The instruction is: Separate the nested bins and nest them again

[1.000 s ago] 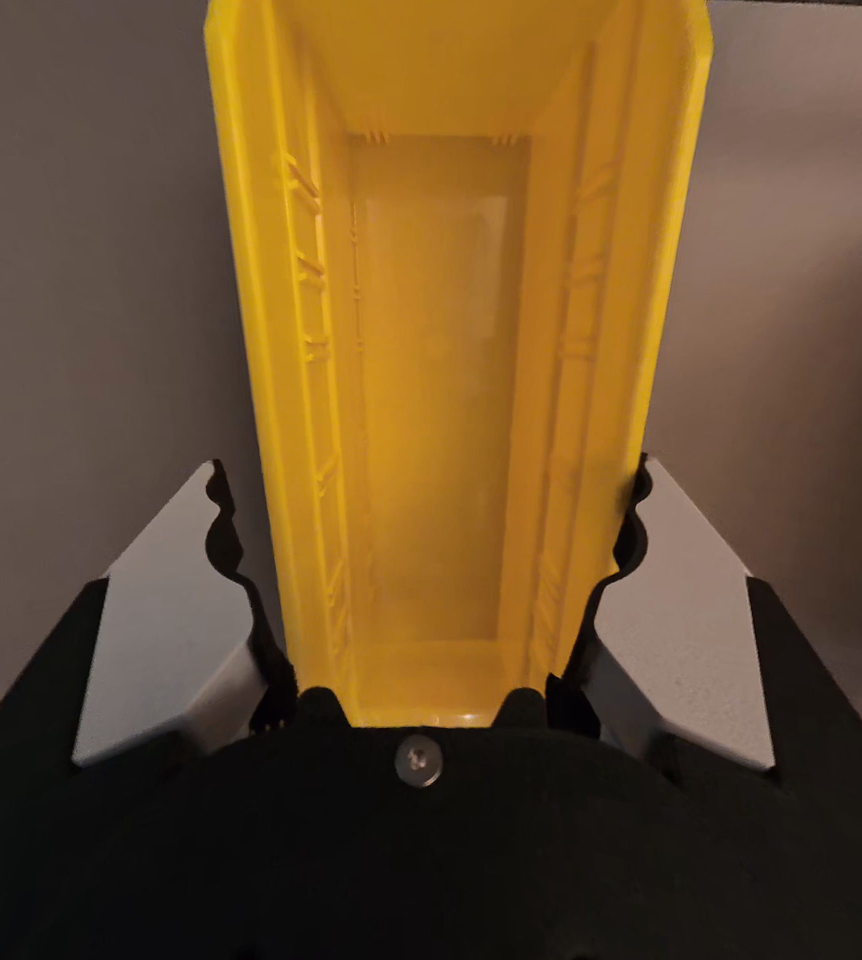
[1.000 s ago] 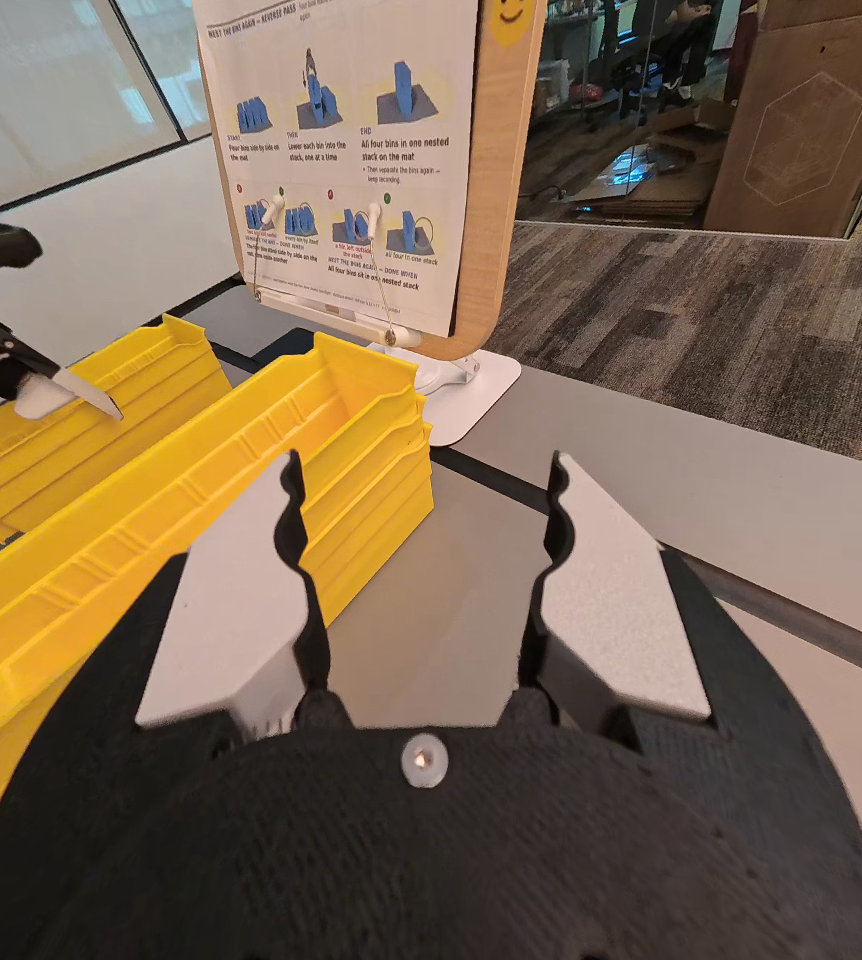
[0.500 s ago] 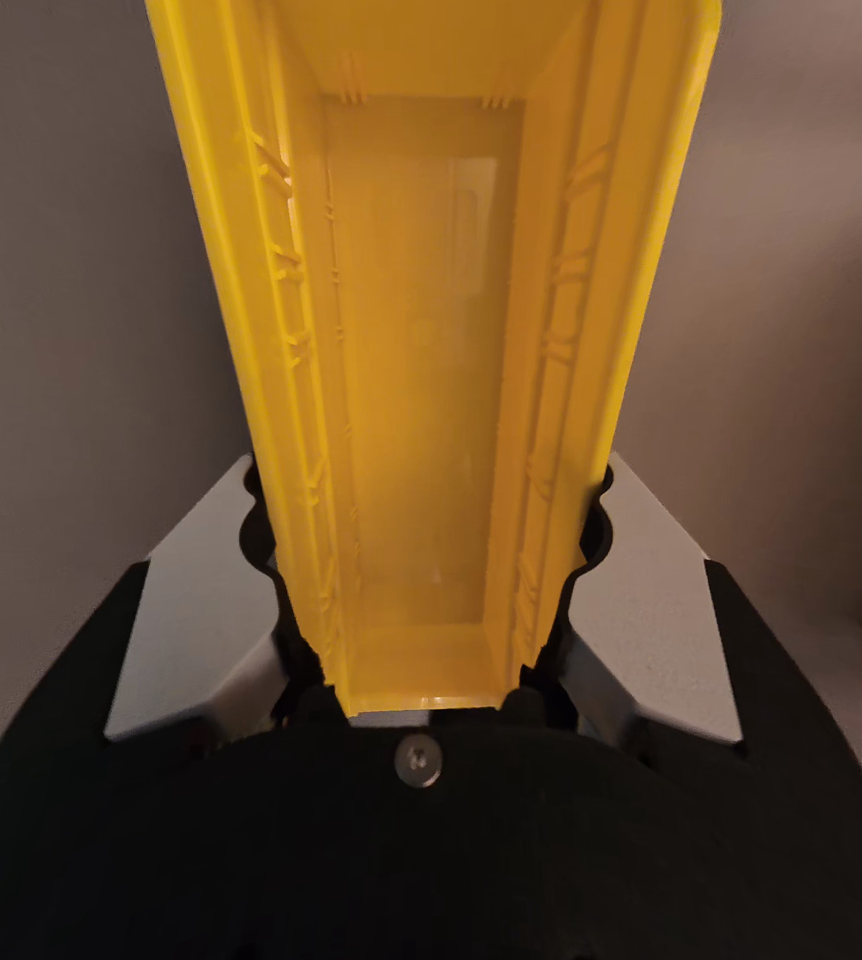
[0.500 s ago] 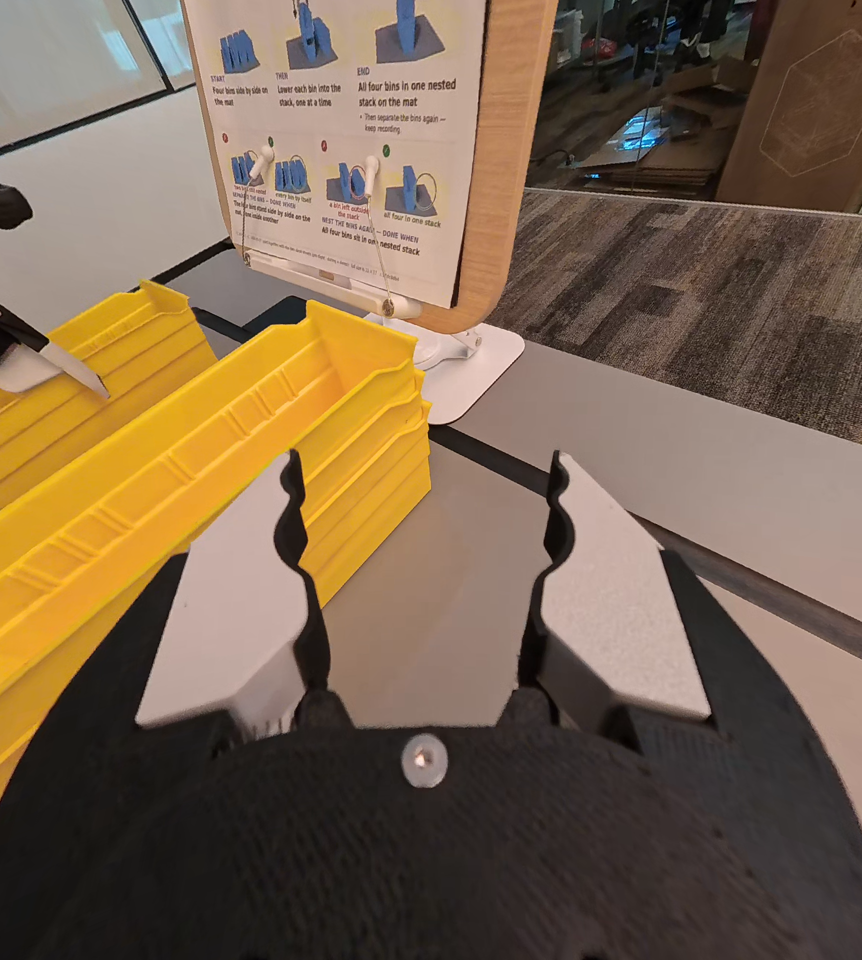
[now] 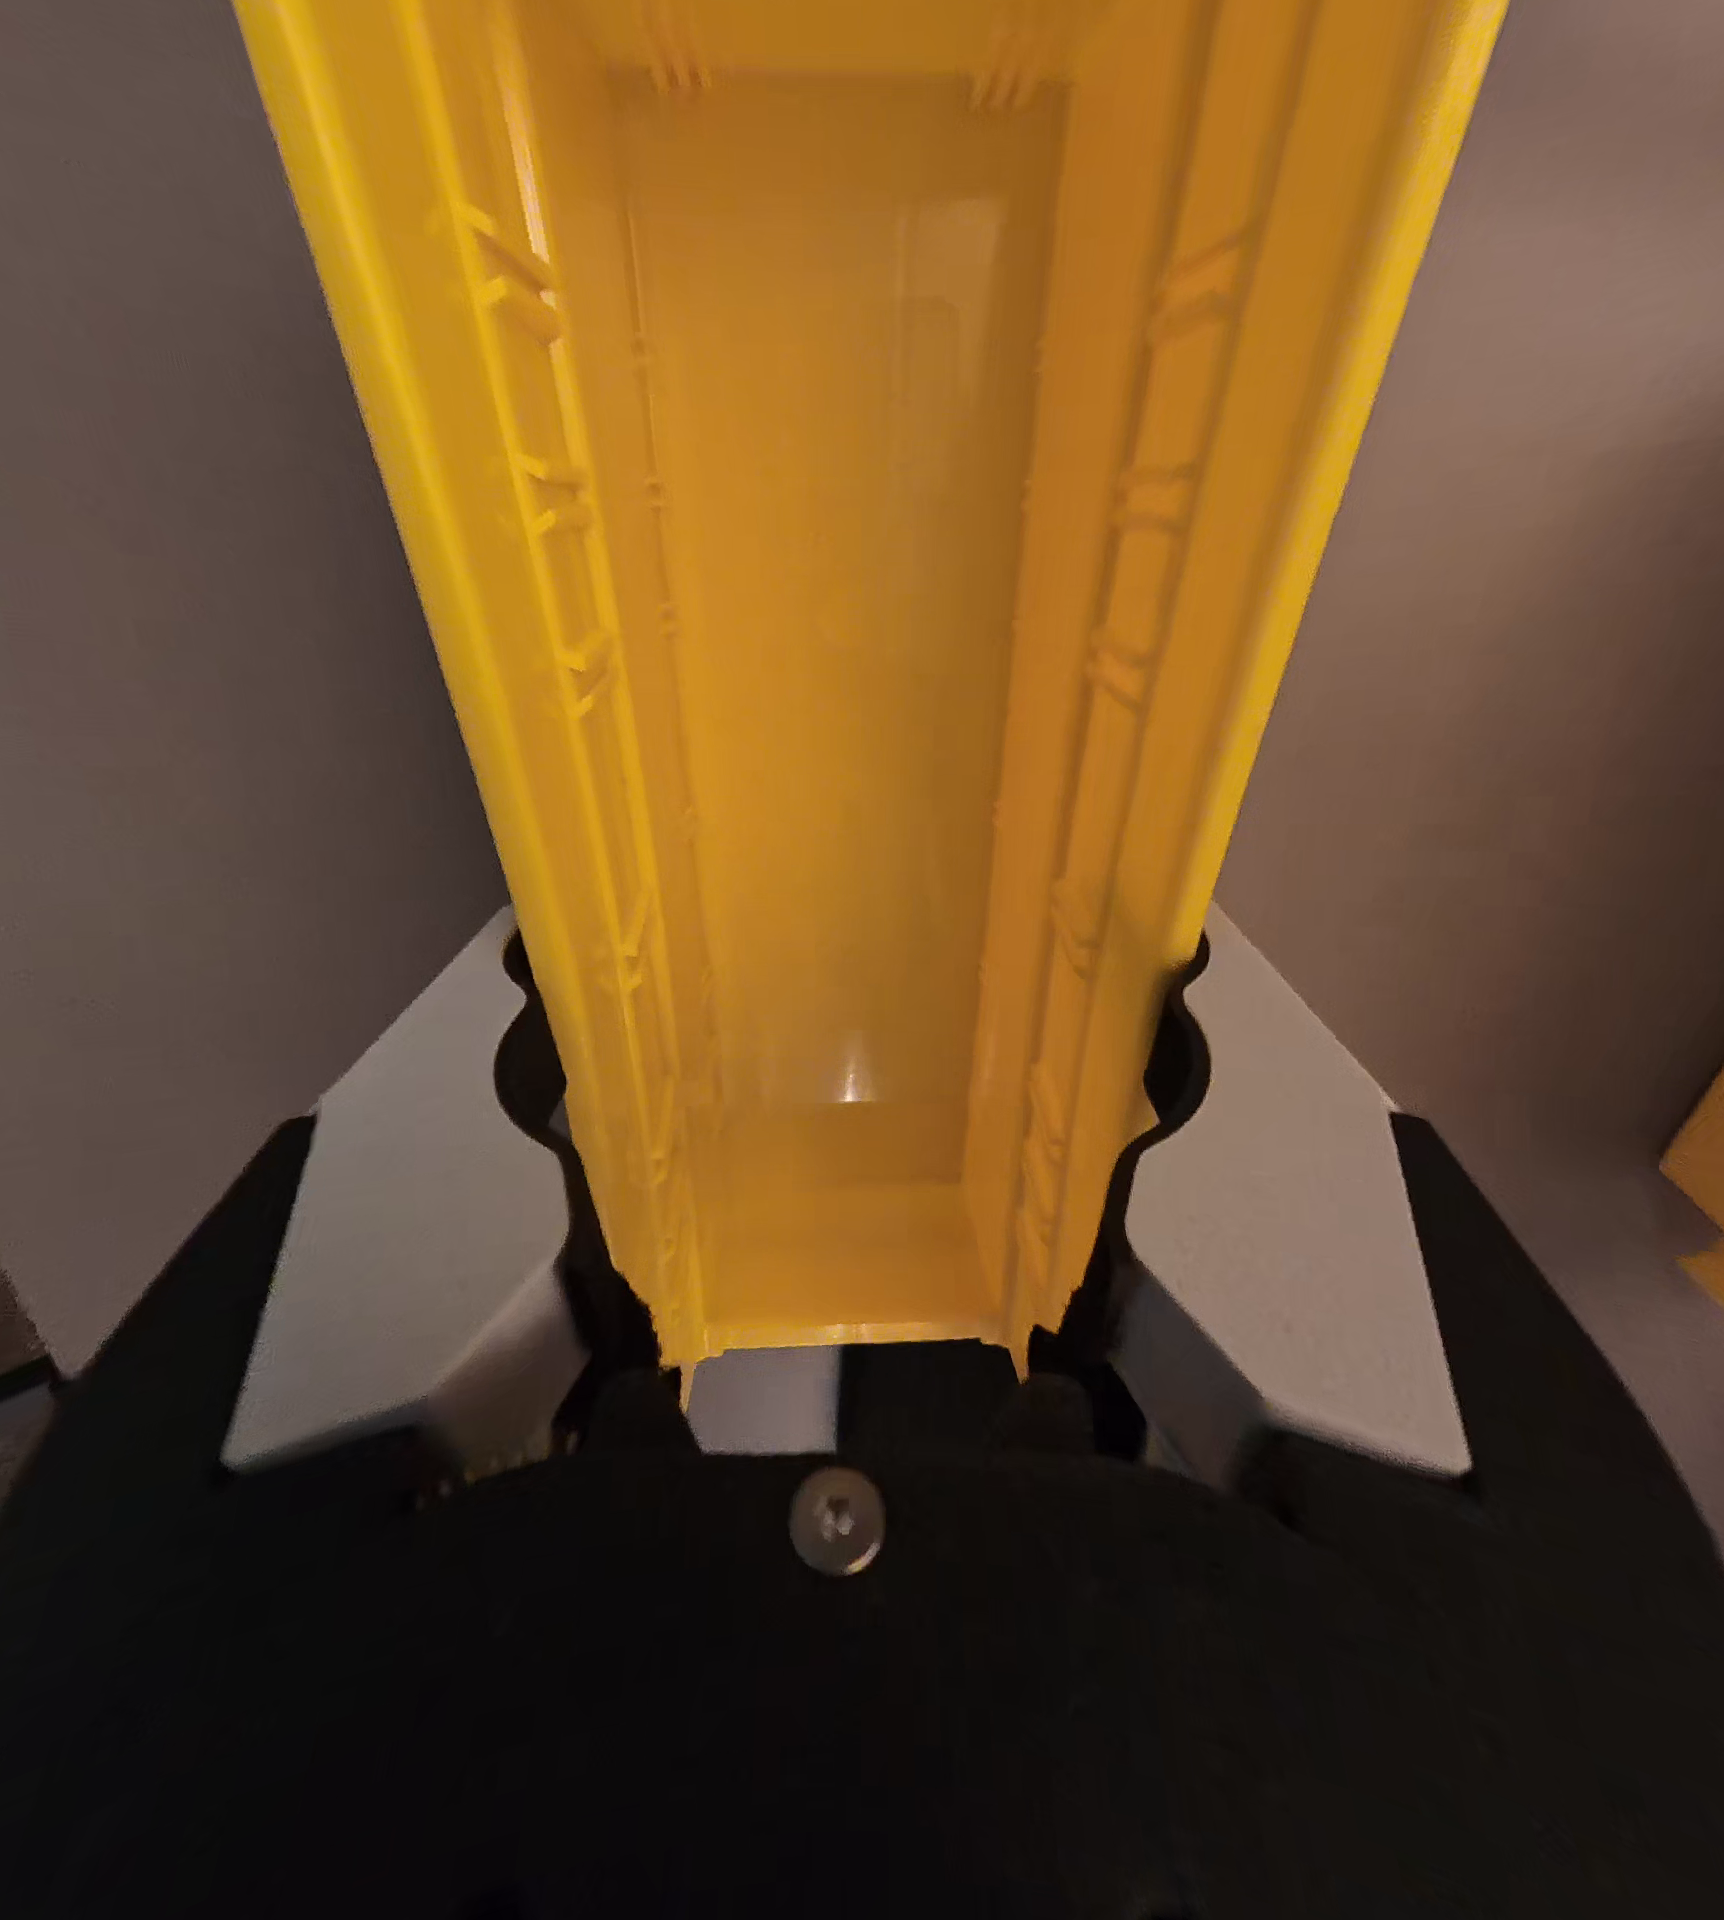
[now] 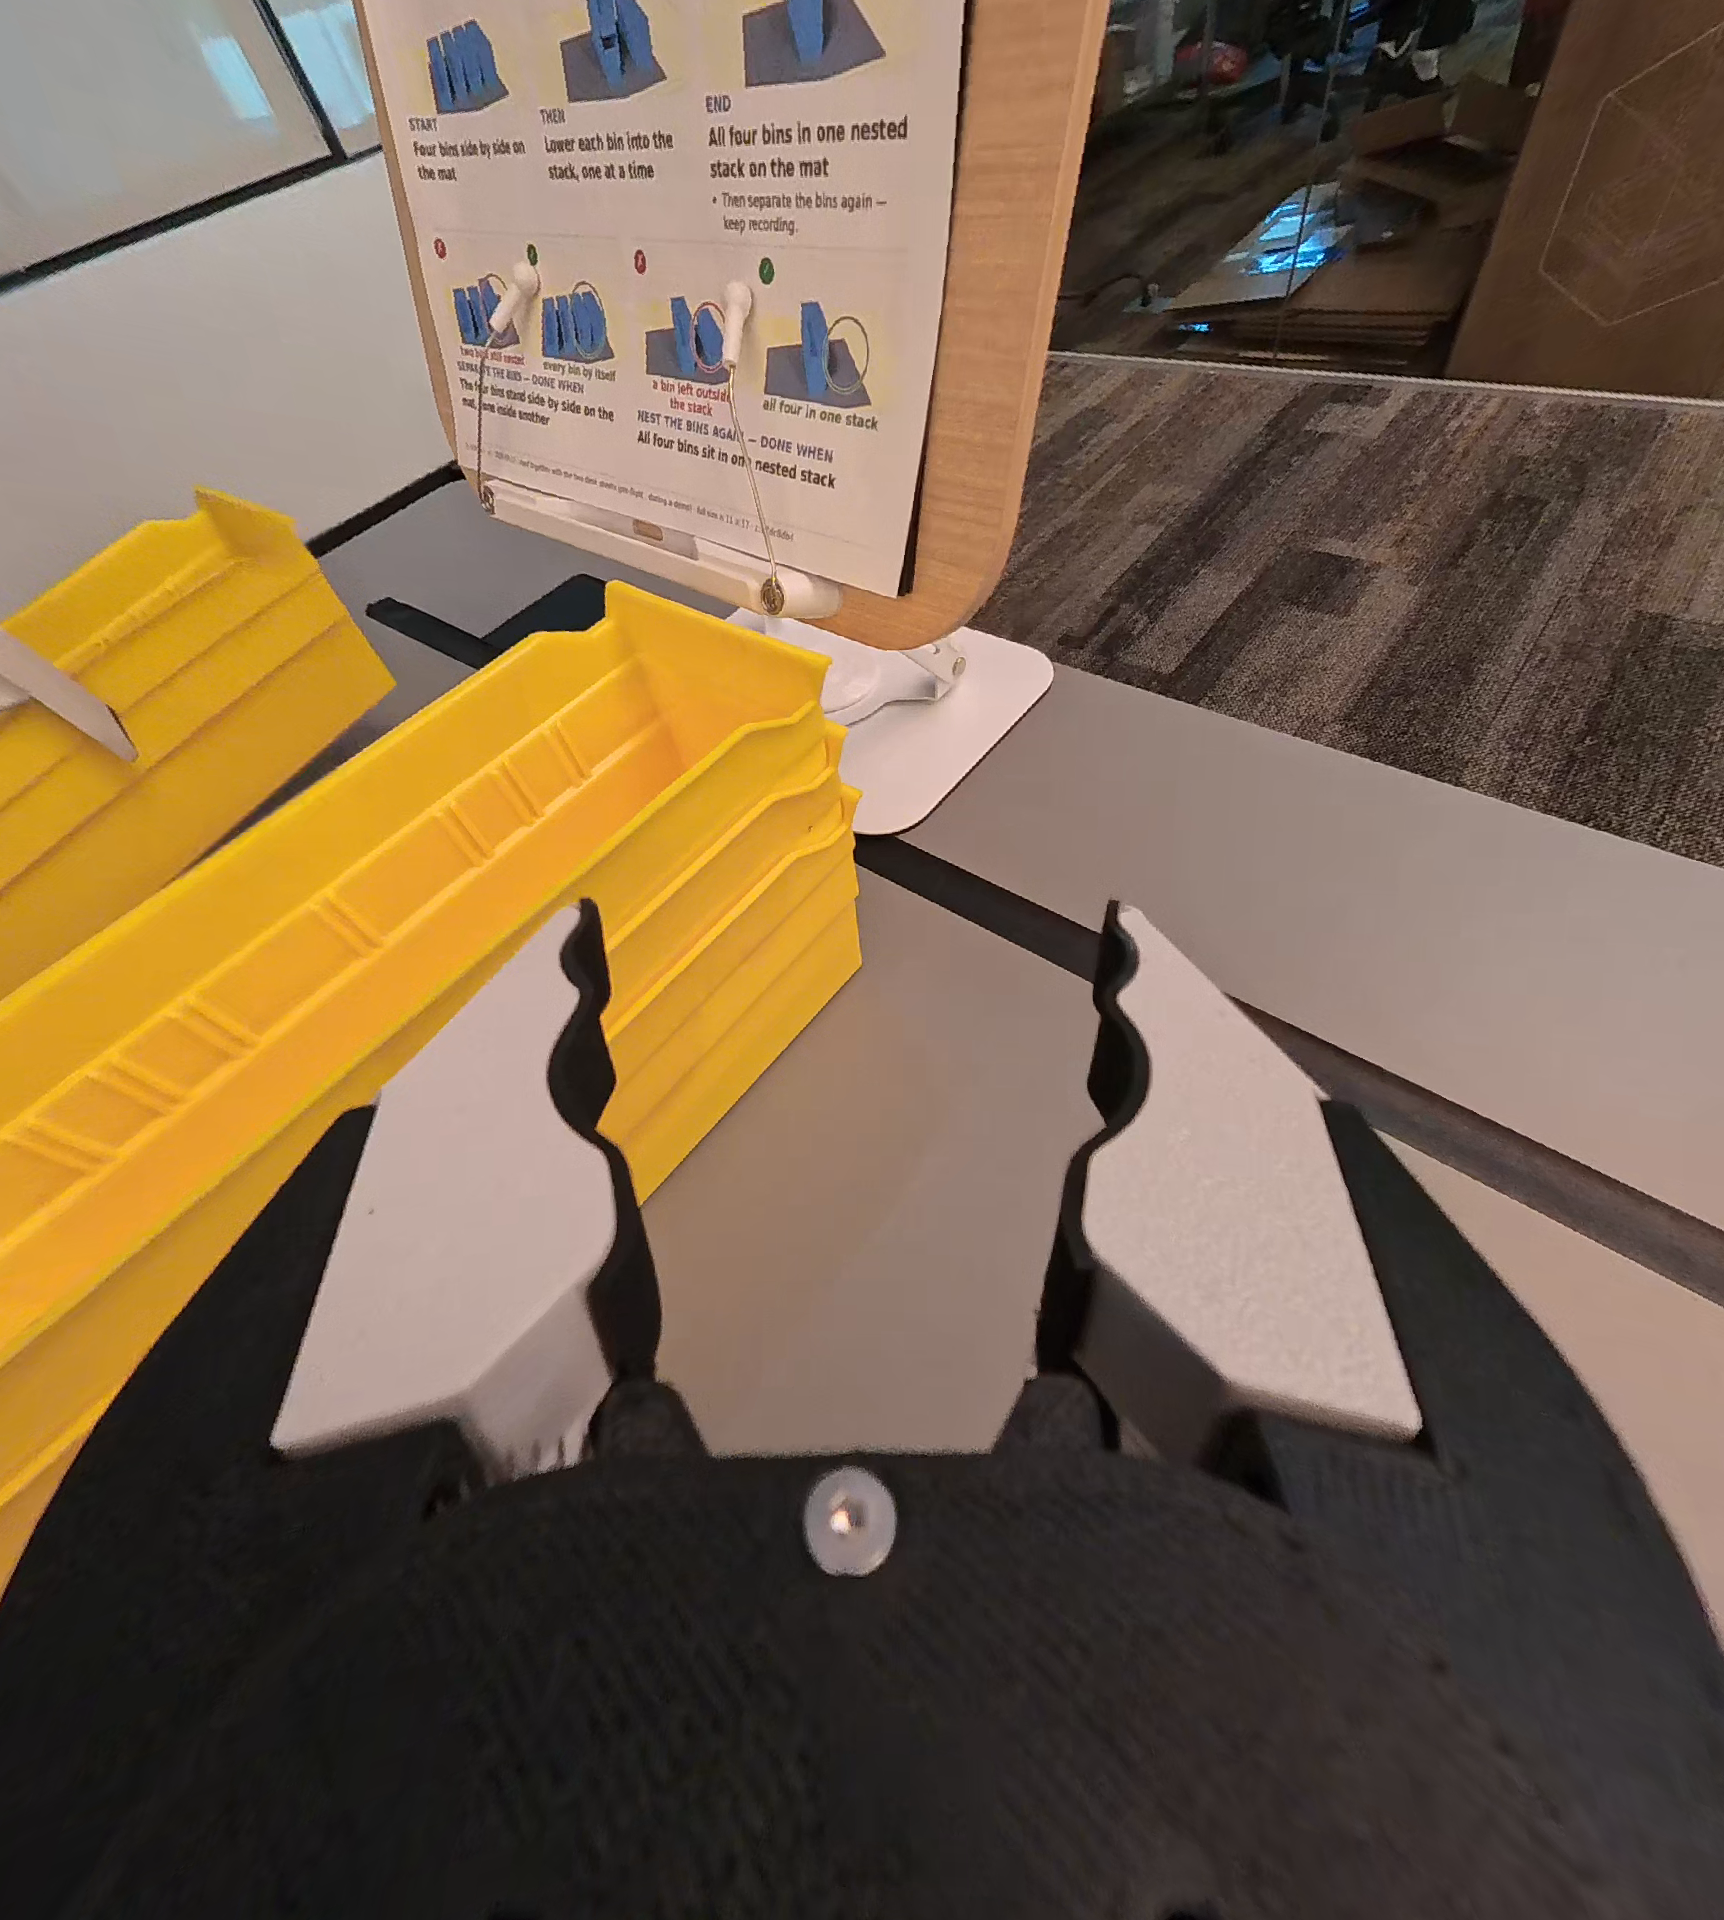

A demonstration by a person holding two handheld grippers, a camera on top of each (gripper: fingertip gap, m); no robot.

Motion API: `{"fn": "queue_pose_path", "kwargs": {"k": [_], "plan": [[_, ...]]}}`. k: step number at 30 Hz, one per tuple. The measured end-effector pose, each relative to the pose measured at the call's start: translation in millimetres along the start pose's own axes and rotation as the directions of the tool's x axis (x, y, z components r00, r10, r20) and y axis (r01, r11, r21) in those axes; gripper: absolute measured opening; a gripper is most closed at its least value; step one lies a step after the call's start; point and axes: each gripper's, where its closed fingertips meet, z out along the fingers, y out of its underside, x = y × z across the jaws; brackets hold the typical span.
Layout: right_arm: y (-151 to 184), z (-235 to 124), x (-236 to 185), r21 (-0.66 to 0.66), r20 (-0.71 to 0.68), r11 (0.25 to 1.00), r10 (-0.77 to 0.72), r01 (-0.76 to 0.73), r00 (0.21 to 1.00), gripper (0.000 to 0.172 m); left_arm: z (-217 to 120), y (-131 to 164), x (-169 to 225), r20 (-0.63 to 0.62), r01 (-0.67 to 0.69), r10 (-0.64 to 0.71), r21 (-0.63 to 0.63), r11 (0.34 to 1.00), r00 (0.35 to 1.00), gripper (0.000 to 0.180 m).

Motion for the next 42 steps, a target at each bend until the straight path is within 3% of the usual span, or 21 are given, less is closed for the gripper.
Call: {"fn": "queue_pose_path", "kwargs": {"k": [6, 14, 20, 23, 31, 42], "plan": [[2, 0, 3, -0.003, 0.001, 1.000, 0.009, -0.009, 1.000, 0.094, -58, -13, 33, 0.064, -0.031, 0.025, 0.092, 0.995, 0.998, 0.114], [6, 0, 12, -0.011, -0.002, 0.999, 0.034, -0.034, 0.999, 0.094, -127, -11, 155, -0.011, -0.263, 0.267, 0.134, 0.955, 0.964, 0.110], [7, -3, 16, -0.004, 0.006, 0.998, 0.062, -0.062, 0.998, 0.094, -169, -11, 245, -0.048, -0.336, 0.344, 0.134, 0.932, 0.938, 0.112], [6, -5, 16, 0.002, 0.016, 0.997, 0.073, -0.073, 0.997, 0.094, -171, -8, 281, -0.096, -0.296, 0.305, 0.100, 0.950, 0.947, 0.112], [5, -6, 10, 0.006, 0.057, 0.996, 0.091, -0.092, 0.994, 0.094, -137, 0, 347, -0.116, -0.250, 0.247, -0.008, 0.968, 0.962, 0.112], [10, -4, 11, -0.008, 0.087, 0.993, 0.122, -0.122, 0.989, 0.094, -122, -6, 351, -0.157, -0.142, 0.137, -0.016, 0.990, 0.978, 0.113]]}}
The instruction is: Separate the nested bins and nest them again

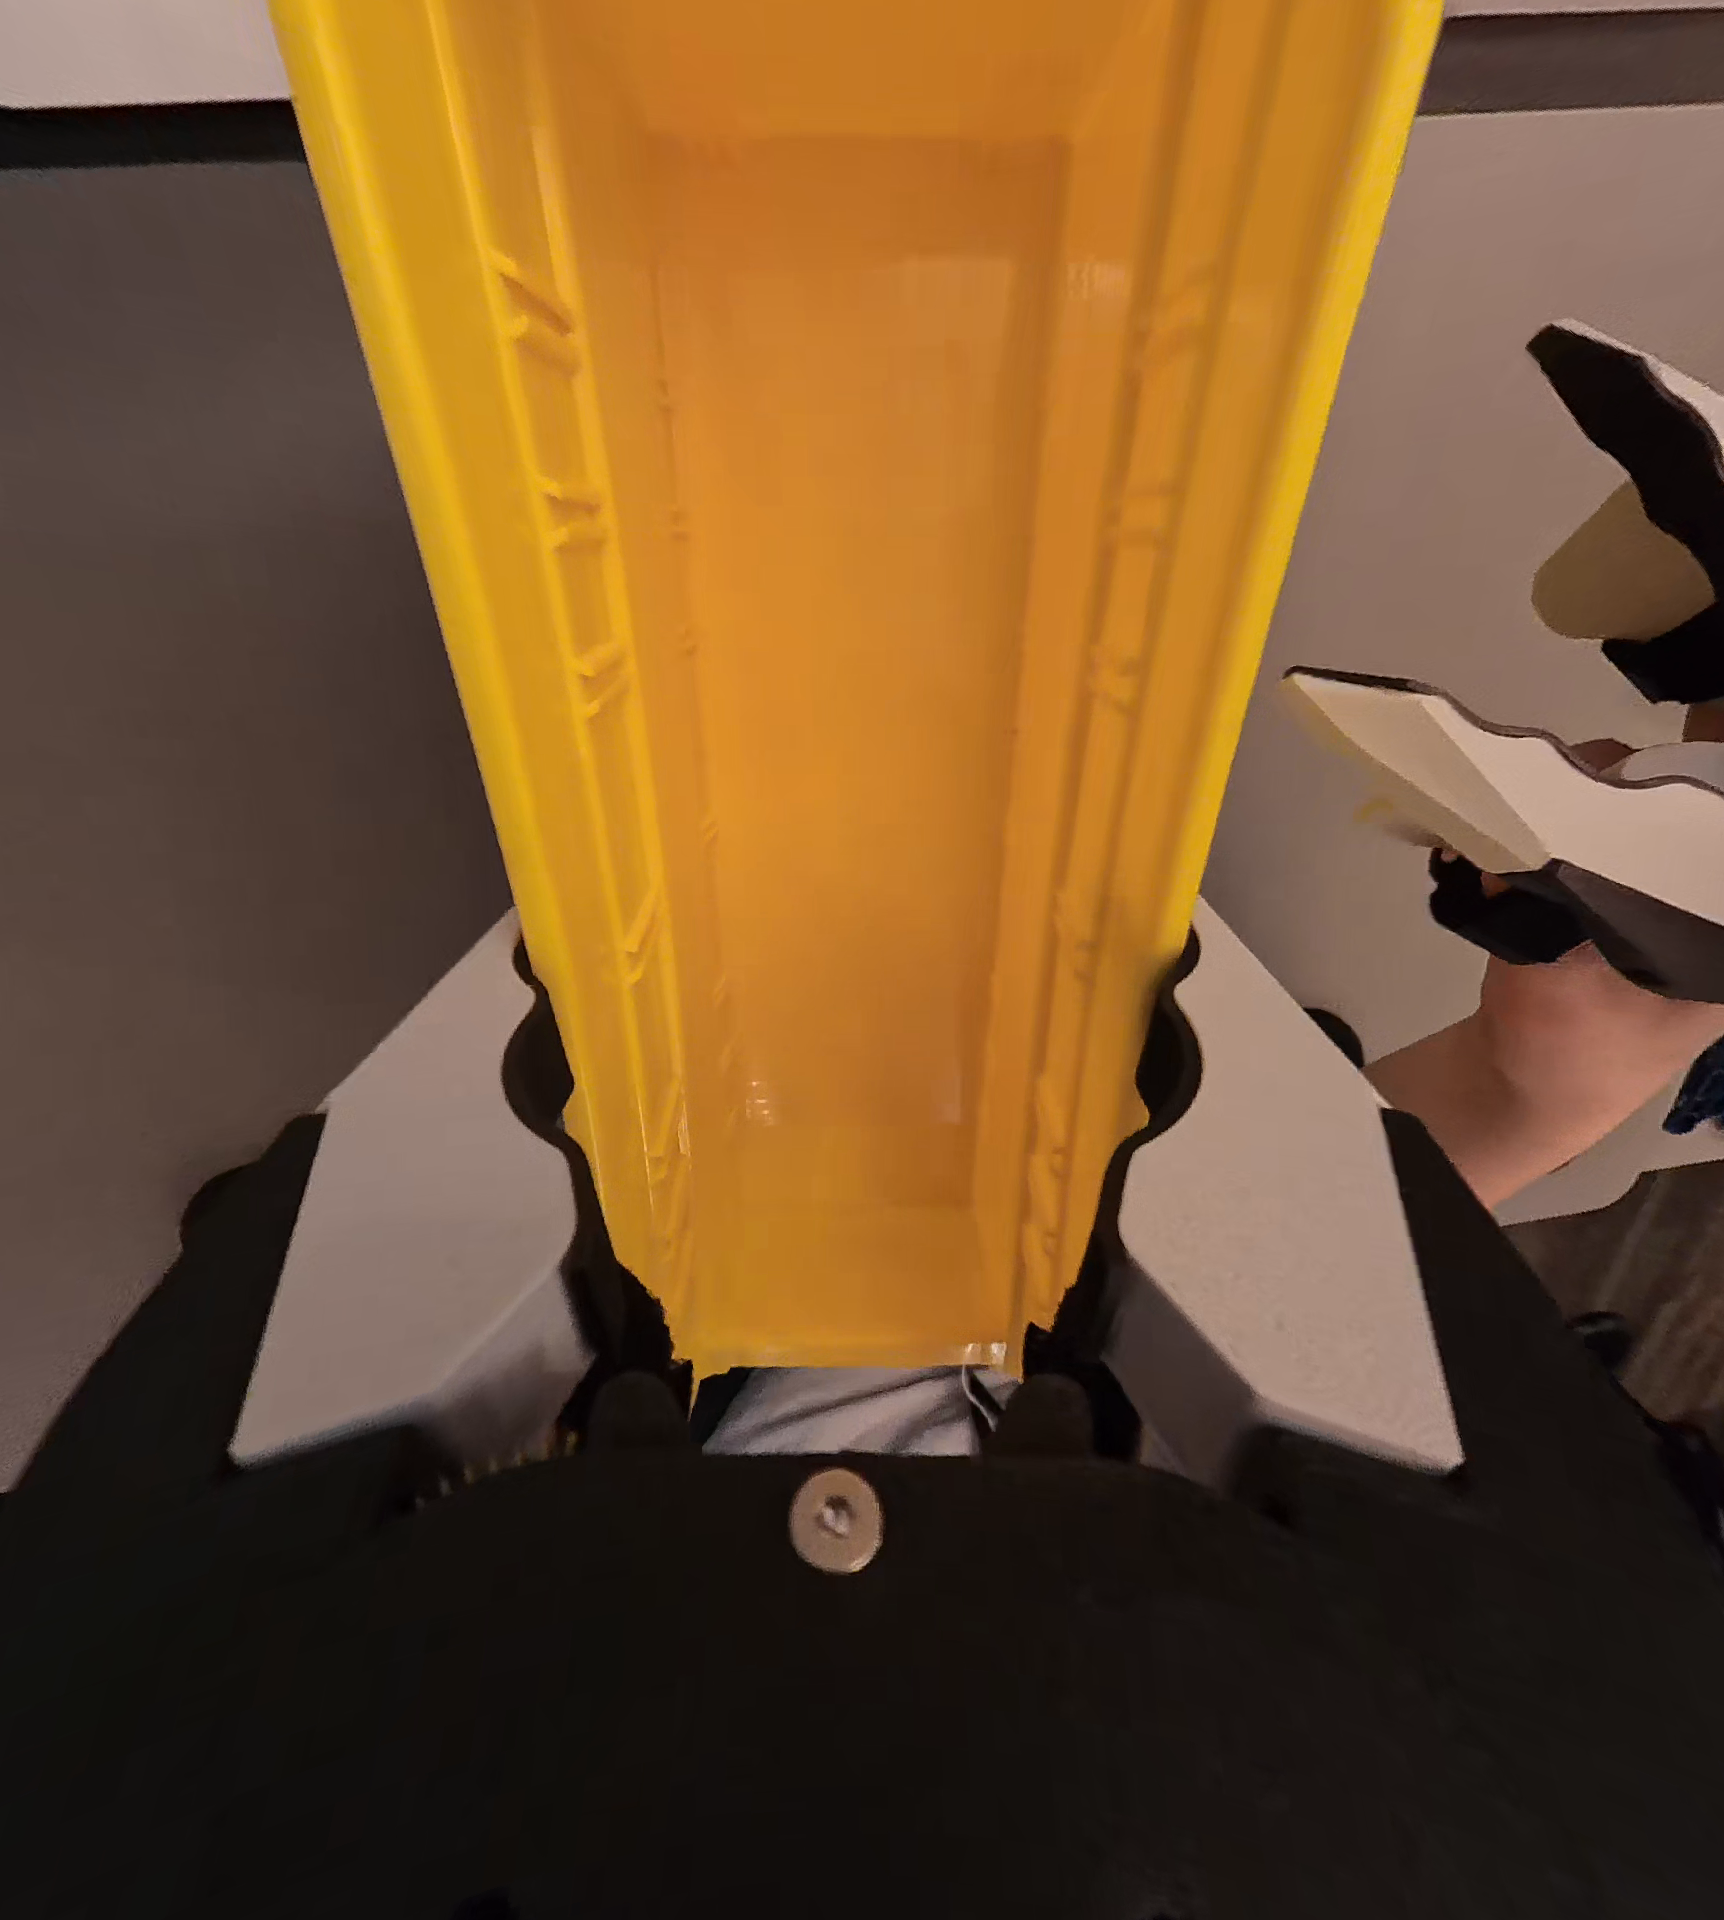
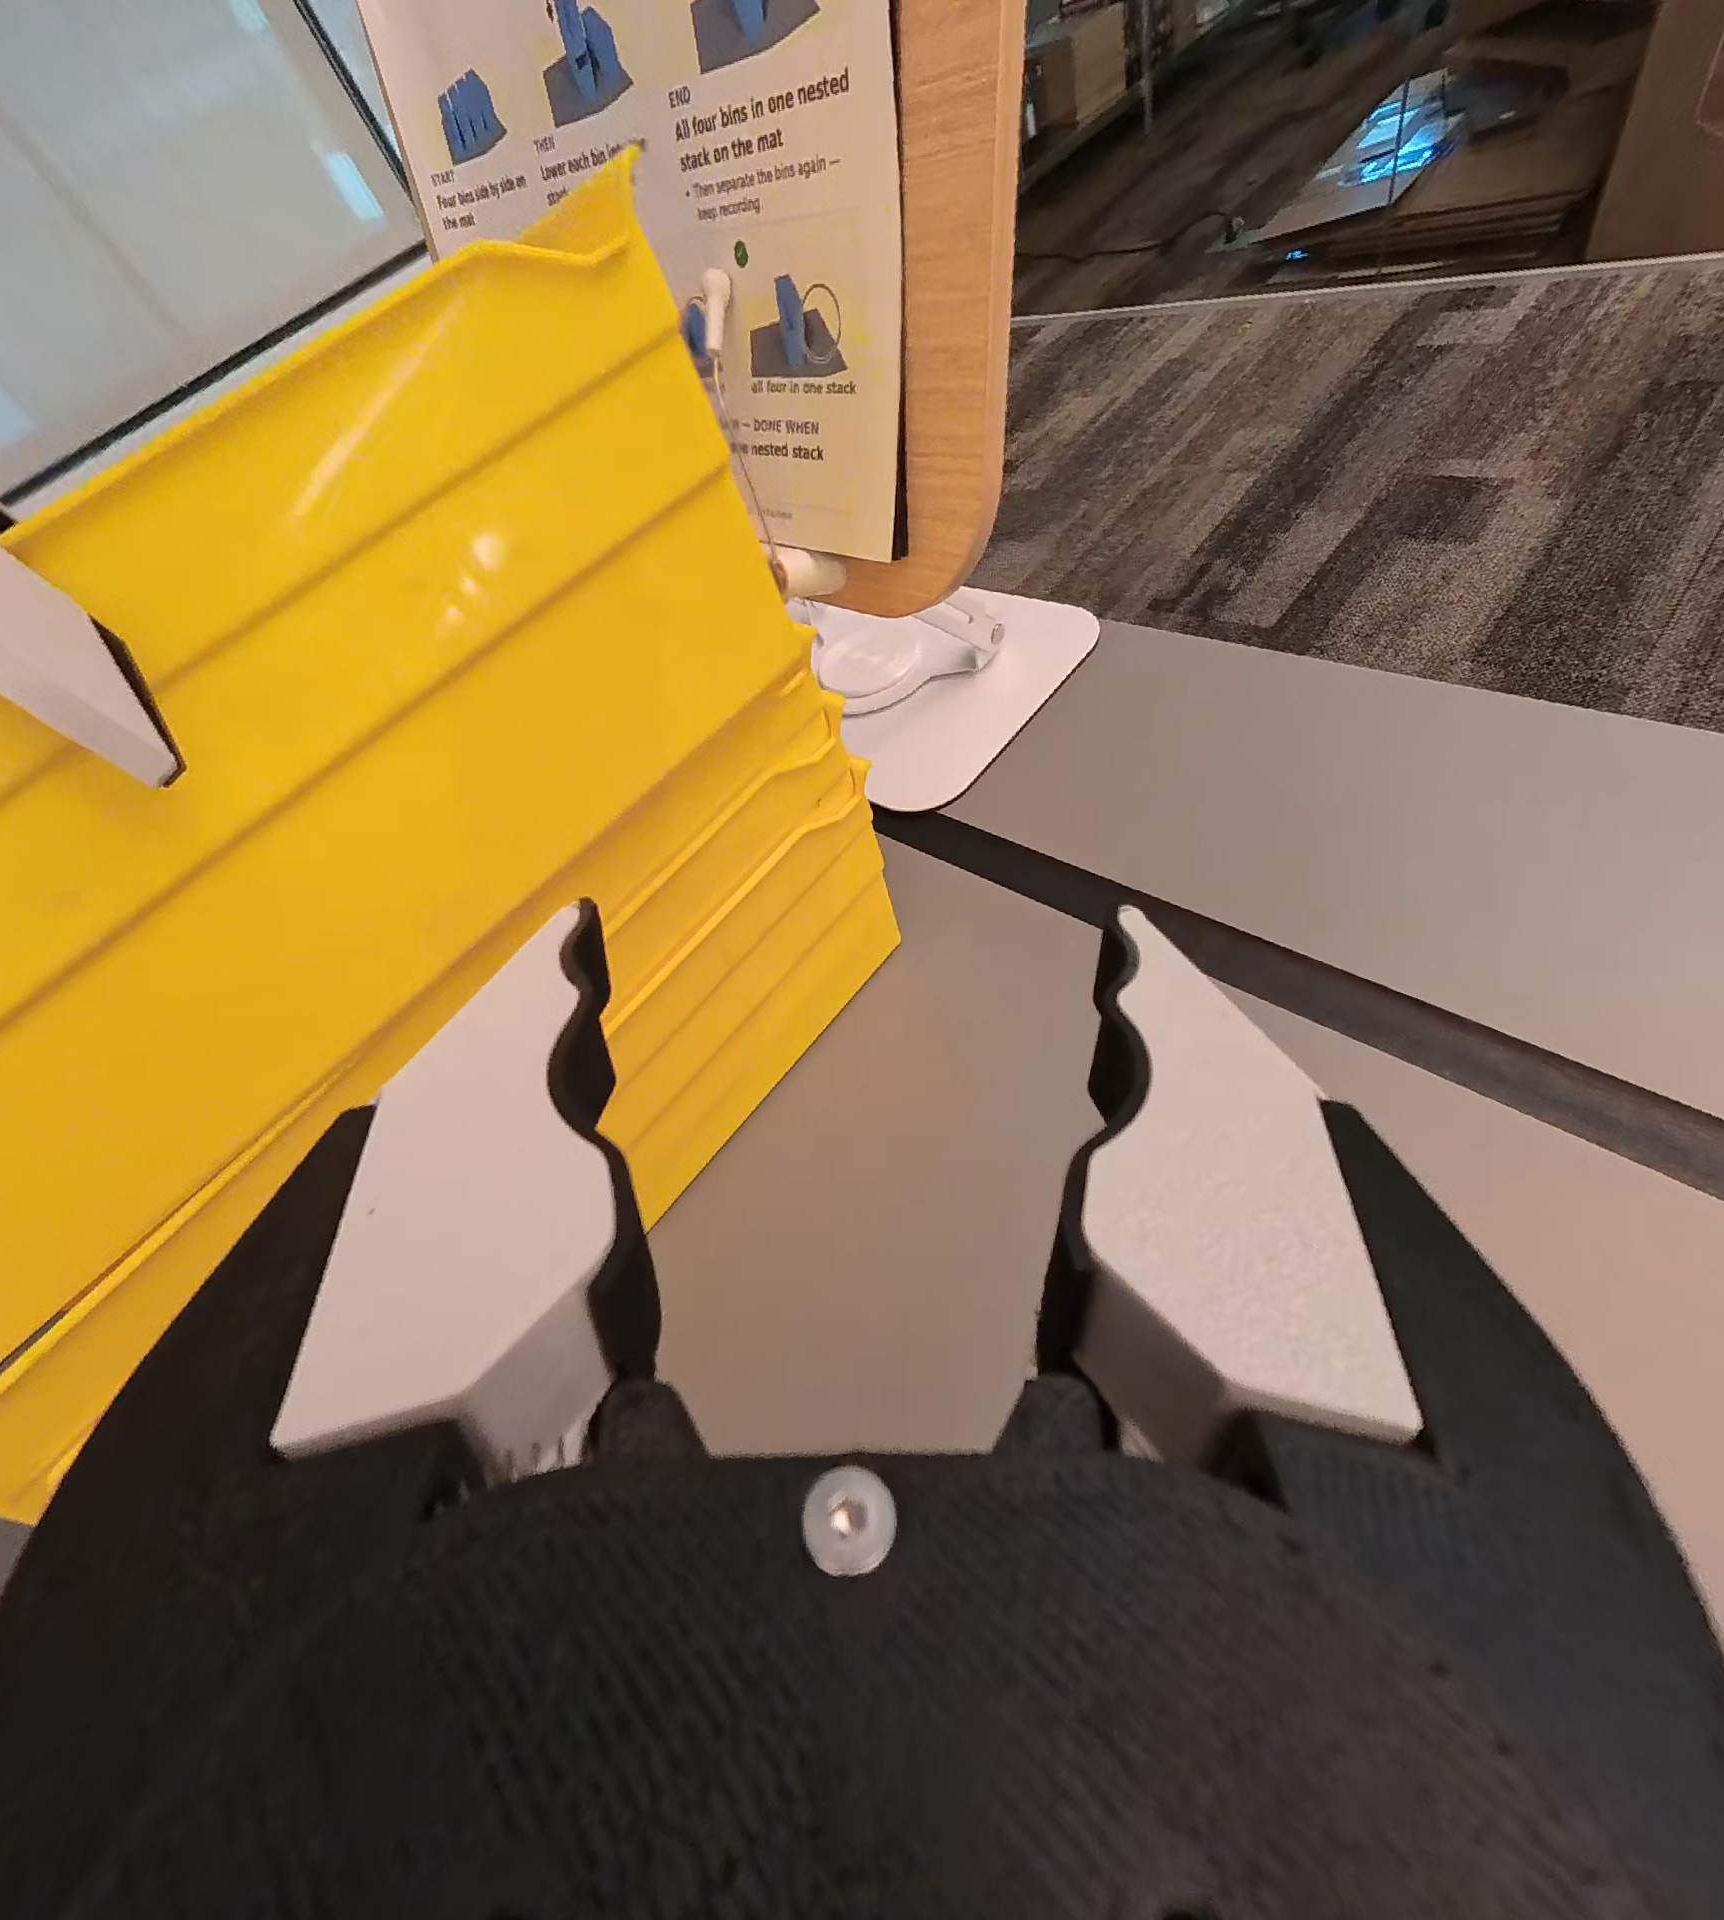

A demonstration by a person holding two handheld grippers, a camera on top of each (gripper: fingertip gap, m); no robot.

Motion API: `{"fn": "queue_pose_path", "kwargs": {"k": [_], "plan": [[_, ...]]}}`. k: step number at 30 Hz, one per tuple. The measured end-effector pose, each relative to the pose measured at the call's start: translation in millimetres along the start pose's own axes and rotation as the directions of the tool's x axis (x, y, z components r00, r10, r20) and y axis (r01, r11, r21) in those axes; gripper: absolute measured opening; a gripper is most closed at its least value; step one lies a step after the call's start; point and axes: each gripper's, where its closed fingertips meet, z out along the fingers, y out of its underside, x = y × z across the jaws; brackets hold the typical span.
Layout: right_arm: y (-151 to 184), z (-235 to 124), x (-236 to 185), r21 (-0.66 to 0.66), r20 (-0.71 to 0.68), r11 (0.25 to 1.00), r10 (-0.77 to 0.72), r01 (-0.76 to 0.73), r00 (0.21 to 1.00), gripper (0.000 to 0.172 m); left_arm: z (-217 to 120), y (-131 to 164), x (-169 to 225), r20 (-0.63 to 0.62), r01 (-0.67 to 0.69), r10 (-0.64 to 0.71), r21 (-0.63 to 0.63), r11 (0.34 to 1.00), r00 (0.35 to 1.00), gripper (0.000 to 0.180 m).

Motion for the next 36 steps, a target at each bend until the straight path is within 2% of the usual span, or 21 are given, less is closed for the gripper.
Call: {"fn": "queue_pose_path", "kwargs": {"k": [3, 9, 16, 23, 31, 36], "plan": [[0, -1, 1, -0.001, 0.001, 1.000, 0.007, -0.007, 1.000, 0.094, 0, 5, -11, 0.033, -0.009, 0.010, -0.018, 1.000, 0.999, 0.113], [2, -1, 3, -0.007, -0.005, 1.000, 0.008, -0.008, 1.000, 0.094, 12, 16, -16, 0.006, 0.028, -0.028, -0.060, 0.998, 1.000, 0.115], [5, 3, 3, -0.025, -0.009, 1.000, 0.001, -0.001, 1.000, 0.094, 31, 13, -18, 0.015, 0.031, -0.030, -0.067, 0.997, 0.999, 0.116], [12, 8, 5, -0.060, -0.015, 0.998, -0.003, 0.002, 1.000, 0.094, 37, 10, -19, 0.013, 0.029, -0.029, -0.059, 0.998, 1.000, 0.117], [16, 10, 4, -0.078, -0.018, 0.997, -0.011, 0.009, 1.000, 0.094, 48, 8, -19, 0.089, 0.010, -0.005, -0.061, 0.998, 0.996, 0.119], [20, 13, 5, -0.099, -0.020, 0.995, -0.017, 0.015, 1.000, 0.094, 49, 10, -17, 0.070, 0.014, -0.009, -0.071, 0.997, 0.997, 0.124]]}}
